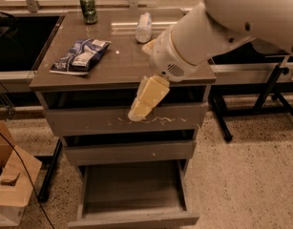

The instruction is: Place blue chip bag into bottom drawer

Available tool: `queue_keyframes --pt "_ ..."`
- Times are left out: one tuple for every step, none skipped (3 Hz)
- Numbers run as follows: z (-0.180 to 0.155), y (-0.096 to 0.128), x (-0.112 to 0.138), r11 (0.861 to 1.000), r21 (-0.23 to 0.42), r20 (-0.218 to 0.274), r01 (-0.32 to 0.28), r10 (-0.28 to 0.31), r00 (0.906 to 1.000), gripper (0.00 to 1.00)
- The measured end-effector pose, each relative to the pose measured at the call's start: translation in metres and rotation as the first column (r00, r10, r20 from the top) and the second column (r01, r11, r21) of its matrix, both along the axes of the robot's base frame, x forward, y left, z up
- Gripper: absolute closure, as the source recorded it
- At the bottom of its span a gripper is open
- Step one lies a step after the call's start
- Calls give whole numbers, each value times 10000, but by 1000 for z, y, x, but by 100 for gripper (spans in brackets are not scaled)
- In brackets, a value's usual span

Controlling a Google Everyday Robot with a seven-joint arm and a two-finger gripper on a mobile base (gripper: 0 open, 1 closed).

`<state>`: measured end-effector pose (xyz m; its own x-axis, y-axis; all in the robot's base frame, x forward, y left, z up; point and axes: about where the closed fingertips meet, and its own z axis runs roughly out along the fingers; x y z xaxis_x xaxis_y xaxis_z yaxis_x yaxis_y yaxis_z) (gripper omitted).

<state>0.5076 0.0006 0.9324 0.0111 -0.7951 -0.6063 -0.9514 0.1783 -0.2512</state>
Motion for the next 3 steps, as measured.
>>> queue_keyframes --pt "-6 71 23 9887 1066 48 -1054 1055 9944 0" --pt "-11 114 36 9728 1551 31 -1721 1737 9848 0" --pt "-18 153 56 9543 2005 -21 -2214 2264 9740 0"
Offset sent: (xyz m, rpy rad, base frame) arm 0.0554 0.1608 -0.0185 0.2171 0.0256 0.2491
